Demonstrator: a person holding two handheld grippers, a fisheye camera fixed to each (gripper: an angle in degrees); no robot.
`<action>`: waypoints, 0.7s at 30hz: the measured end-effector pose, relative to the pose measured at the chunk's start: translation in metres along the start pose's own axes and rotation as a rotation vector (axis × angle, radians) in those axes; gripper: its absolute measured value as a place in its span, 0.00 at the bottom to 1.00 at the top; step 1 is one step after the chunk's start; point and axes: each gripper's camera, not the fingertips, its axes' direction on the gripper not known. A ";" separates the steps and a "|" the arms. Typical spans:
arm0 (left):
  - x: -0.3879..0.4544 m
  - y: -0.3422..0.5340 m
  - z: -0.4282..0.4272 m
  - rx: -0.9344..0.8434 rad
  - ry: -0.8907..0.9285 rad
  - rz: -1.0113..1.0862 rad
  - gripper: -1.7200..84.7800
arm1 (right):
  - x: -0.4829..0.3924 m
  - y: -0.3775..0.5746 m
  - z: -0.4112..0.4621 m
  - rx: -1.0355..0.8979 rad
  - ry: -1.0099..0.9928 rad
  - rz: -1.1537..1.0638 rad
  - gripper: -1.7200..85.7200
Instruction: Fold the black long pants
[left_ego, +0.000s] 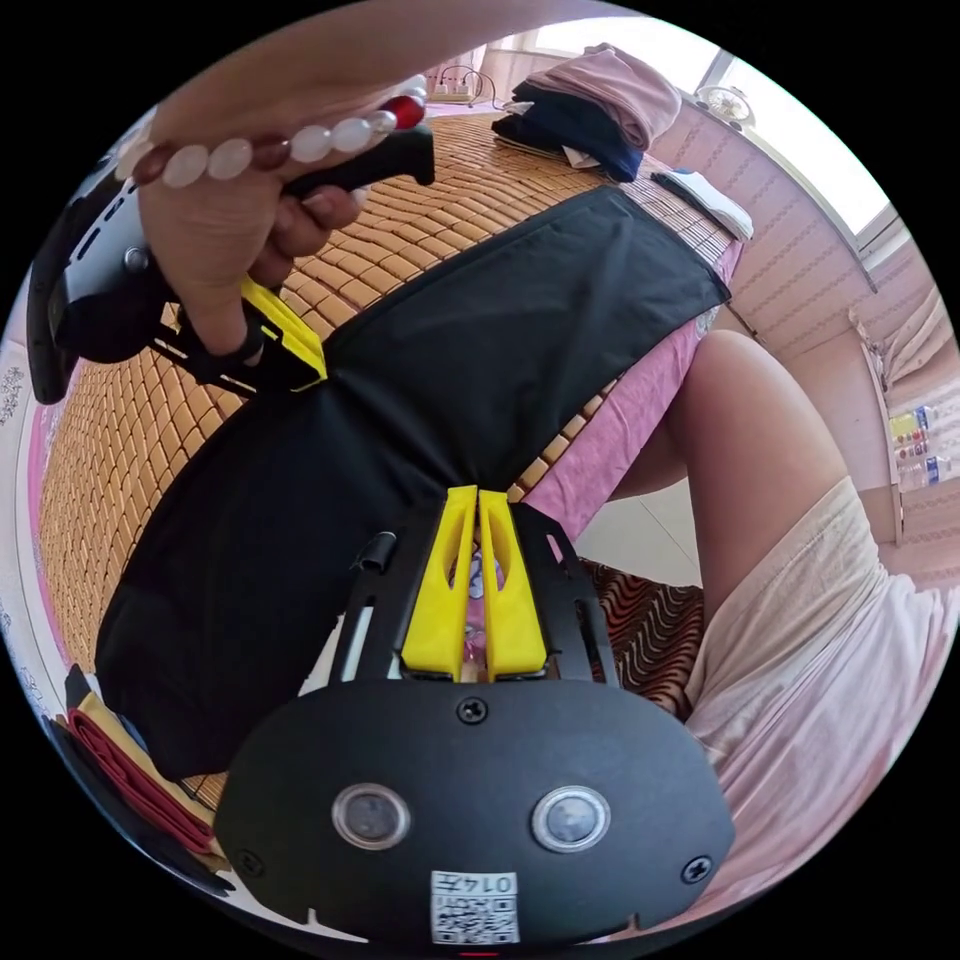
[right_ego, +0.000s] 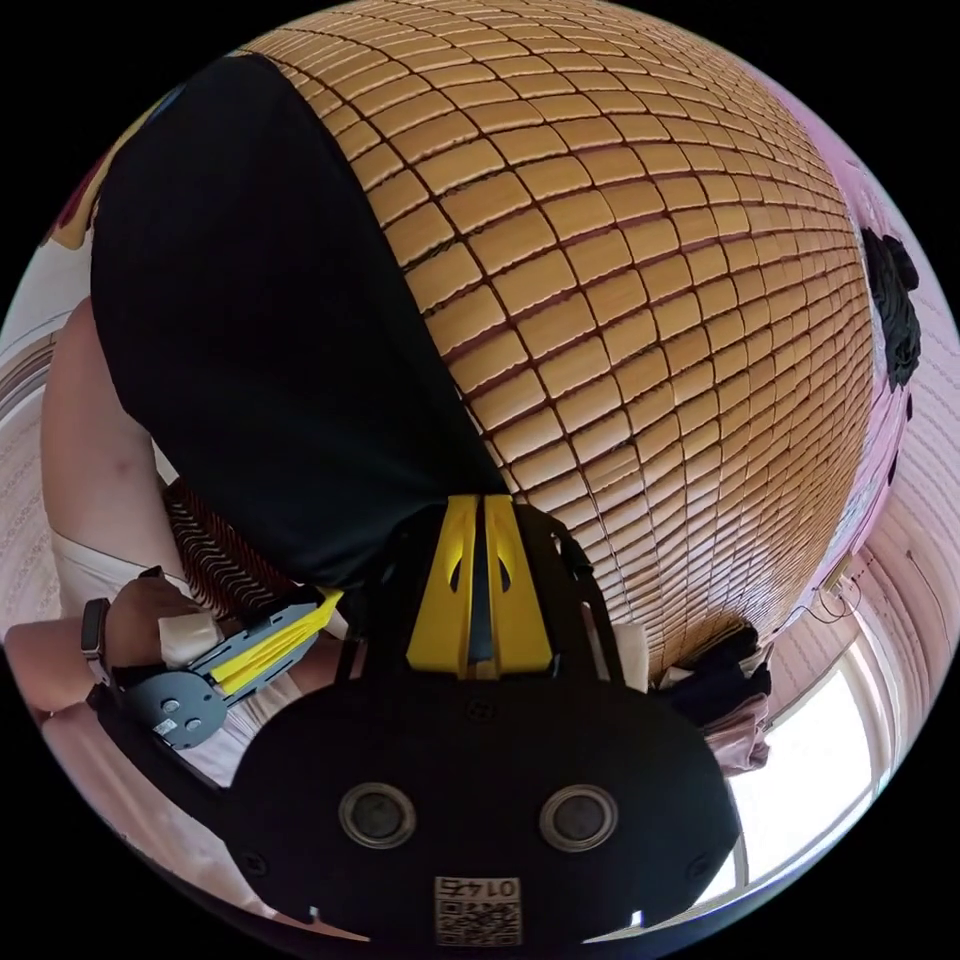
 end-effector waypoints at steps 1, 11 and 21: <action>-0.001 0.001 -0.001 0.001 0.002 -0.006 0.01 | 0.002 0.008 0.002 0.017 -0.005 0.012 0.02; -0.025 0.064 -0.039 0.113 0.126 -0.137 0.01 | 0.058 0.337 0.088 0.833 -0.325 0.491 0.04; -0.082 0.117 -0.056 0.068 0.113 -0.448 0.01 | 0.106 0.653 0.305 0.614 -0.505 1.450 0.19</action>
